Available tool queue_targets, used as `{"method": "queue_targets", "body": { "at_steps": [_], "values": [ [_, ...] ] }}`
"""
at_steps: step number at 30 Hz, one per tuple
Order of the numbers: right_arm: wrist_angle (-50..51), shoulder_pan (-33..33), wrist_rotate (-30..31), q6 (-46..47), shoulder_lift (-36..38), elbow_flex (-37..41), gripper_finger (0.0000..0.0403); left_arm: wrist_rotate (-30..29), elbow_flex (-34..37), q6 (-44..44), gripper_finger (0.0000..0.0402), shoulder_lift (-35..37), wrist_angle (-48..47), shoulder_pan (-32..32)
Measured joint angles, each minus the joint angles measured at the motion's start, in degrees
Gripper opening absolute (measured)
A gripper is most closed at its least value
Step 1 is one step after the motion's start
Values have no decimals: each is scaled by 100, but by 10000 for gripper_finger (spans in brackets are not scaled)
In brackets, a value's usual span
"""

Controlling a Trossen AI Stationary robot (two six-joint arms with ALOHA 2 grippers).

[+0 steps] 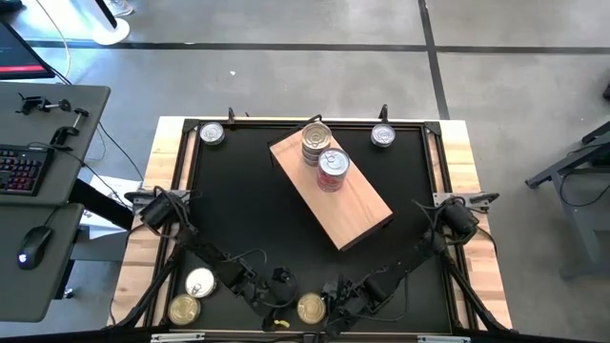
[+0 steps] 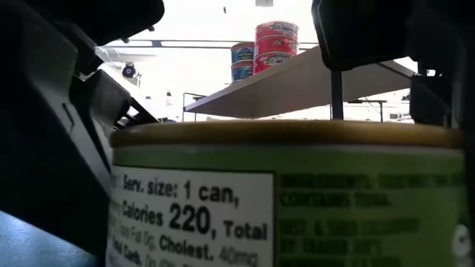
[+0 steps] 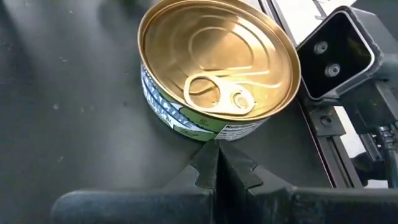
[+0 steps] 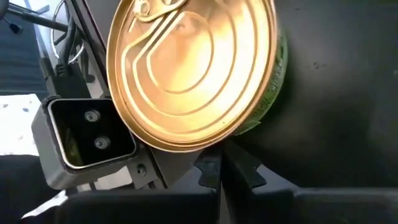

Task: Stack canned seafood by type on shelf
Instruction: Put the green tuna can on the shelf

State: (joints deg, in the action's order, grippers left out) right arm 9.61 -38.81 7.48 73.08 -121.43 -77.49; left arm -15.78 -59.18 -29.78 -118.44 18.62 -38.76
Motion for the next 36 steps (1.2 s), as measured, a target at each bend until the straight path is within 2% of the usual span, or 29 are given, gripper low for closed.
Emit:
{"method": "queue_targets", "body": {
  "at_steps": [14, 24, 36],
  "values": [
    [361, -119, 34, -240, -22, -769, 0, 24, -20, 49, 0, -81, -49, 104],
    [858, -75, 346, -513, -7, -1332, 0, 44, -13, 414, 0, -88, -45, 114],
    [894, 123, 360, -749, 7, -1495, 0, 58, -9, 453, 0, -91, -53, 118]
  ]
}}
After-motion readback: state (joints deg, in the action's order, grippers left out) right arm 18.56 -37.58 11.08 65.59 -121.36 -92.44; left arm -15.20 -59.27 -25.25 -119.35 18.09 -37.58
